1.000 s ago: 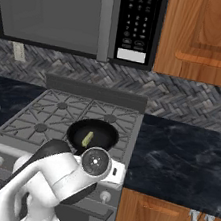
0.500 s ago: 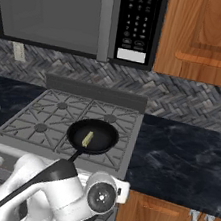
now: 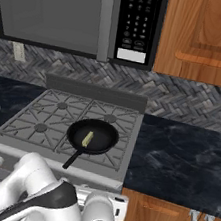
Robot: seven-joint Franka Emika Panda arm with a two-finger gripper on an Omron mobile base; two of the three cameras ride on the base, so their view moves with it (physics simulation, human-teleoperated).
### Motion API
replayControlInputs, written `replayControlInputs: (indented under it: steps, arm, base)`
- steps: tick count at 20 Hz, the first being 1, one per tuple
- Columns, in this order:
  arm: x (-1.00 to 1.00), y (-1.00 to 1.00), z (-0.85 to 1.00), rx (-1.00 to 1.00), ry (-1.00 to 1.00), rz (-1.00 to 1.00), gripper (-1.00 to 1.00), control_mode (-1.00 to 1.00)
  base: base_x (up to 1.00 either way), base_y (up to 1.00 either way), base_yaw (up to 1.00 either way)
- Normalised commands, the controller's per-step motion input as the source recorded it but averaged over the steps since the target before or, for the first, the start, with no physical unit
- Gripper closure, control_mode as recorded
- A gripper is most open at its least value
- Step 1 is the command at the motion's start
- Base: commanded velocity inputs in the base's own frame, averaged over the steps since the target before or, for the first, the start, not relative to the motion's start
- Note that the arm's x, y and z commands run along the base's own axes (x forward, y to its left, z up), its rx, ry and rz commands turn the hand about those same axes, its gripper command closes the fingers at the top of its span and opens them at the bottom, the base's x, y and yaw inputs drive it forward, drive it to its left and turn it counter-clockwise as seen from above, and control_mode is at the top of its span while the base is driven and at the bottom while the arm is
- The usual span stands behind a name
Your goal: Pick up the butter stick and place it in the pan. Then turn on the burner for the pan.
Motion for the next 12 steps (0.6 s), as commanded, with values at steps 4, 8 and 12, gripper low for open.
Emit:
replayControlInputs:
  steps: [4, 8, 12]
  arm:
    - [-0.09, 0.0, -0.11, 0.0, -0.11, 0.0, -1.0, -1.0]
    - [-0.04, 0.0, -0.12, 0.0, -0.09, 0.0, -1.0, -1.0]
    - [-0.03, 0.01, -0.02, 0.0, -0.09, 0.0, -1.0, -1.0]
  base:
    - [0.0, 0.0, 0.0]
    - [0.0, 0.0, 0.0]
    - [0.0, 0.0, 0.0]
